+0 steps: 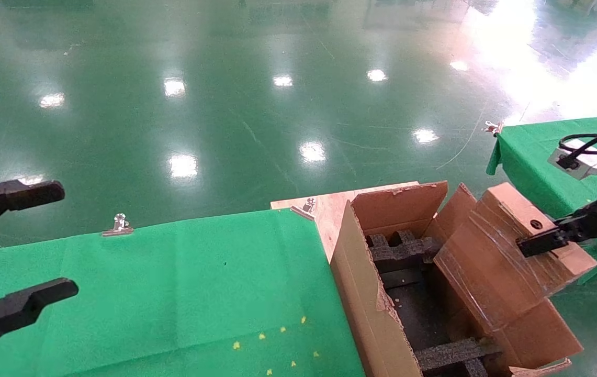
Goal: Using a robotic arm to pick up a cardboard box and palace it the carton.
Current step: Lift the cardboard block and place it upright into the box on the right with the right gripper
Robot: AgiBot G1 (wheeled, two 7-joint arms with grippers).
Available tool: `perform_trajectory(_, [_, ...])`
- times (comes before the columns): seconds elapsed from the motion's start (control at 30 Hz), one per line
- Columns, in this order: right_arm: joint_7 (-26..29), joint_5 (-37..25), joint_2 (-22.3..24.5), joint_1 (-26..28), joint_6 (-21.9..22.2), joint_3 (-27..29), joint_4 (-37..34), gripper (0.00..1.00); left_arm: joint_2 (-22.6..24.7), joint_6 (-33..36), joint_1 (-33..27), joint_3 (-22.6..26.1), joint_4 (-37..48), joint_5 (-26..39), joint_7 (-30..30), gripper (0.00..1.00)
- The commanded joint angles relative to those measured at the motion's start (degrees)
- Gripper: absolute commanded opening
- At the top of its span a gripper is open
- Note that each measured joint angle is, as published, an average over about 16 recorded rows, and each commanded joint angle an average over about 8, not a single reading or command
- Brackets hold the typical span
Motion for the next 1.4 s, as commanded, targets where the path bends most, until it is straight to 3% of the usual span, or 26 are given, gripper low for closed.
perform_trajectory(0.03, [1.8,0.0,-0.2,-0.6,0.7,-0.3,-0.1,0.00,0.0,0.0,0.0,0.0,0.0,0.0,0.0,1.00])
perform_trajectory(0.4, [12.0,-1.0,-1.3,-5.6,8.3,-2.0,3.6,0.00,0.0,0.0,0.0,0.0,0.0,0.0,0.0,1.00])
perform_trajectory(1.4, [23.0,-4.0,-3.7,-15.3,23.7,-4.6,9.3,0.00,0.0,0.0,0.0,0.0,0.0,0.0,0.0,1.00])
